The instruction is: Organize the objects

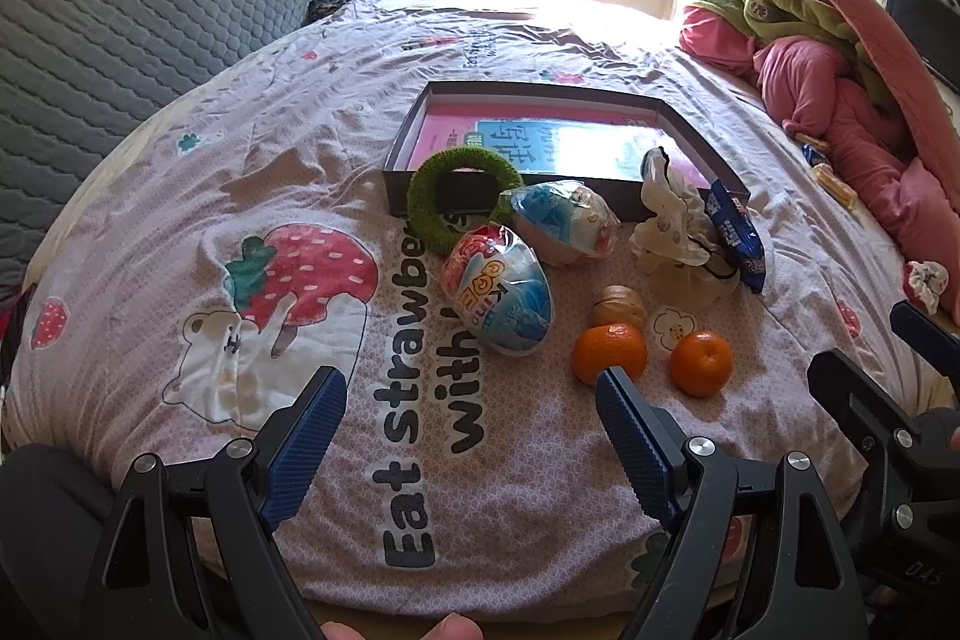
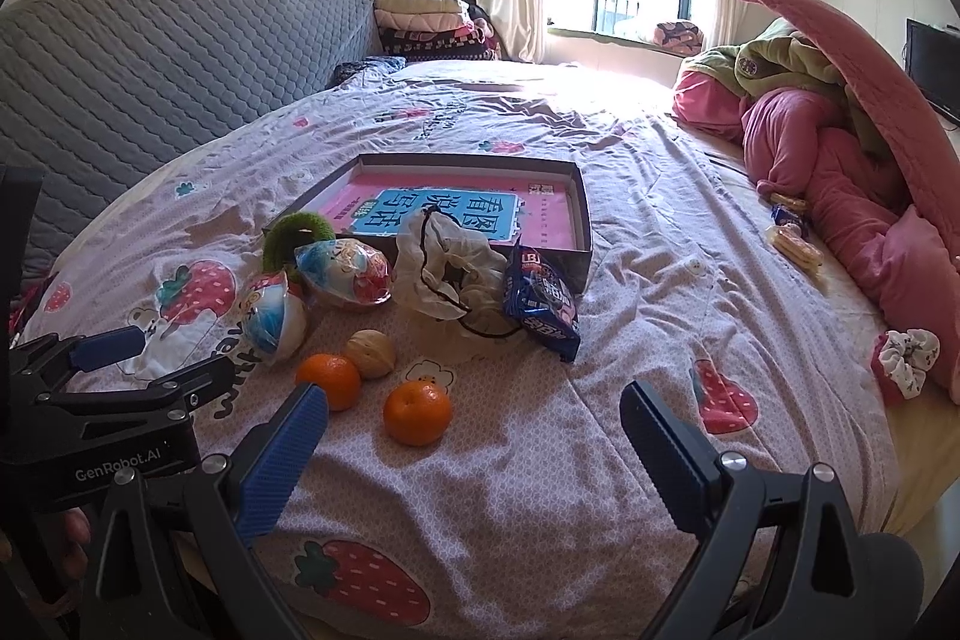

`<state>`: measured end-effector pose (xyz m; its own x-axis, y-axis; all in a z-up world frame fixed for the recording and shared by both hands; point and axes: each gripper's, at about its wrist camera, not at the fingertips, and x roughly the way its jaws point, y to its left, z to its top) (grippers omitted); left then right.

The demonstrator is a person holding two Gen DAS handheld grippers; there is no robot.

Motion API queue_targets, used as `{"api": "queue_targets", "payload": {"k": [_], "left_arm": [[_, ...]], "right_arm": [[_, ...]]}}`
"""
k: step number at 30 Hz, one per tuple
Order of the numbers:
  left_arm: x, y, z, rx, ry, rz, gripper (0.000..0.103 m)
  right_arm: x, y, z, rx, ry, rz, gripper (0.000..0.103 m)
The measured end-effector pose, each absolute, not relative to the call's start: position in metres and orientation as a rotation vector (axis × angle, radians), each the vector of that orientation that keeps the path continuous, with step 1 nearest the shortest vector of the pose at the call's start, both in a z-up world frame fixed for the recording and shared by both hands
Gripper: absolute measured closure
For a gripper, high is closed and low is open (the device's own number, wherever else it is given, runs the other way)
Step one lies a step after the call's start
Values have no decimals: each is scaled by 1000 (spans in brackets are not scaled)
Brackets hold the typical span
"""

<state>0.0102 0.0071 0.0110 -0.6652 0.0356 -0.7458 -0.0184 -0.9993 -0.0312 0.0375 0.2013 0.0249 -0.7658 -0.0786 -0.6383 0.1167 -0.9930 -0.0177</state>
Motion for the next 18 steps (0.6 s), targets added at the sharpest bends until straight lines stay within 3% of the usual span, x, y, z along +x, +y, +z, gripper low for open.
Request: {"api": "queue_targets", "payload": {"k": [18], "left_arm": [[13,8,14,-1265,-40,2835,17]], "right_arm": [[41,199,29,1000,109,-2872,4]]}}
